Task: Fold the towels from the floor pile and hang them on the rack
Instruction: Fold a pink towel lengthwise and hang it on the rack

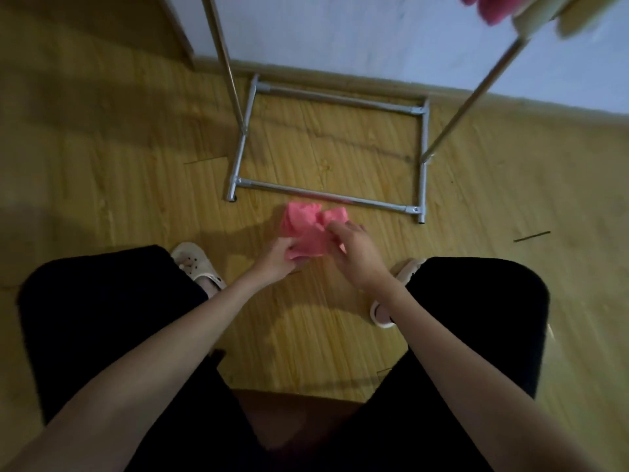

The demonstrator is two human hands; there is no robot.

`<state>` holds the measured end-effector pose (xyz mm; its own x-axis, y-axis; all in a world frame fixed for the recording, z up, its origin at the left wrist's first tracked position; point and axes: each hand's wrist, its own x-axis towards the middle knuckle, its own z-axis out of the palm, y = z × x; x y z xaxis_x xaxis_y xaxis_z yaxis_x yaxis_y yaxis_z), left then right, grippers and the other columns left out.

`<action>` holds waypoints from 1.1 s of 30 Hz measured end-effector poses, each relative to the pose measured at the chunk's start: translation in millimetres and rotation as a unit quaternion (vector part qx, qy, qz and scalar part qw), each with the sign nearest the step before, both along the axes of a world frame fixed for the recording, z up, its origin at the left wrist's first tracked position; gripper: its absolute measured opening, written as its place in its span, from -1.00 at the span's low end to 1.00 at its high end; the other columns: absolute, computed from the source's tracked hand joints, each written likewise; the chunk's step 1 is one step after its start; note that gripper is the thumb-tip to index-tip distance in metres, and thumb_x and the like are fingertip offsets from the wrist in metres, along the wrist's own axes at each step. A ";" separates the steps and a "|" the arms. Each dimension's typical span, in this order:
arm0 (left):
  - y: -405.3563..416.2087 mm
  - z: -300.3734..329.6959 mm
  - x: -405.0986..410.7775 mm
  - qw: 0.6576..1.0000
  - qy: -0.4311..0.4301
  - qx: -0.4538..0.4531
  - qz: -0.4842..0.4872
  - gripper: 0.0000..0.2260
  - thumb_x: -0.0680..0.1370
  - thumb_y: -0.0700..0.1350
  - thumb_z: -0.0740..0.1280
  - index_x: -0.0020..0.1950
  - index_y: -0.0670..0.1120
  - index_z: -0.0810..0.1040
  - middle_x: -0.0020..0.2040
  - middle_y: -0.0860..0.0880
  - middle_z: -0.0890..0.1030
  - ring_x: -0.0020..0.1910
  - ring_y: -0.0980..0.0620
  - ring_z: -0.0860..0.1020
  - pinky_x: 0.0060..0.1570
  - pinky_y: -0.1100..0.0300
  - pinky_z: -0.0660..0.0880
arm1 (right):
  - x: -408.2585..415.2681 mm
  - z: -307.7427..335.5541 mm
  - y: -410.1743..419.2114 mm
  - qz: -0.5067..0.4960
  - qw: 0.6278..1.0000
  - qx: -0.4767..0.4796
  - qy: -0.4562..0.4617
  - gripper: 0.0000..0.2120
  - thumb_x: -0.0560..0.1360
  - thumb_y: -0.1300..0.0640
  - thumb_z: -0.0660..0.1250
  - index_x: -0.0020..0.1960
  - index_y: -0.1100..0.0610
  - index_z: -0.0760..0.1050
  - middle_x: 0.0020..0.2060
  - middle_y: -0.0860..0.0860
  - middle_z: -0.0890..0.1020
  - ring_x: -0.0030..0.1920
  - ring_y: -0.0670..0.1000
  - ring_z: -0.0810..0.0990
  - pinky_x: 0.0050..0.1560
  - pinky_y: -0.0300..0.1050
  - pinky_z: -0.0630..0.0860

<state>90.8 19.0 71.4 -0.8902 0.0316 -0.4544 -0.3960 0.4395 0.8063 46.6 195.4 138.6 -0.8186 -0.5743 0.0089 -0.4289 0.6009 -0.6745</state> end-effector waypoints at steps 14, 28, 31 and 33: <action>-26.4 148.1 58.5 0.989 0.128 -0.066 0.045 -0.82 0.61 -0.10 0.25 -0.17 0.07 0.54 -0.44 0.14 0.53 -0.46 0.21 0.47 -0.45 0.33 0.32 | 32.9 145.7 4.2 -0.213 0.934 -0.282 0.054 -0.85 0.51 0.35 0.23 -0.11 0.12 0.47 -0.29 -0.15 0.51 -0.24 -0.19 0.47 -0.20 -0.33 0.41; -15.5 272.7 61.3 0.944 0.237 0.027 0.227 -0.75 0.62 -0.17 0.20 -0.18 -0.03 0.60 -0.23 -0.19 0.61 -0.17 -0.24 0.60 -0.04 -0.19 0.53 | 70.5 148.7 32.6 -0.185 0.940 -0.190 0.213 -0.90 0.50 0.19 0.27 -0.06 0.20 0.53 -0.18 -0.01 0.55 -0.19 0.04 0.51 -0.26 0.04 0.52; -8.7 293.7 62.7 0.938 0.267 0.025 0.220 -0.76 0.63 -0.18 0.18 -0.15 -0.15 0.59 -0.24 -0.18 0.61 -0.21 -0.15 0.60 -0.05 -0.11 0.54 | 77.7 151.7 32.4 -0.174 0.929 -0.183 0.270 -0.90 0.48 0.21 0.30 -0.07 0.24 0.53 -0.19 0.04 0.52 -0.20 0.04 0.47 -0.29 0.01 0.47; -6.8 302.4 61.1 0.934 0.271 0.031 0.231 -0.77 0.63 -0.19 0.18 -0.12 -0.18 0.59 -0.24 -0.18 0.61 -0.19 -0.18 0.61 -0.03 -0.14 0.55 | 86.2 155.2 30.8 -0.155 0.925 -0.185 0.294 -0.92 0.49 0.25 0.29 -0.02 0.22 0.46 -0.22 0.07 0.52 -0.22 -0.01 0.43 -0.31 -0.05 0.44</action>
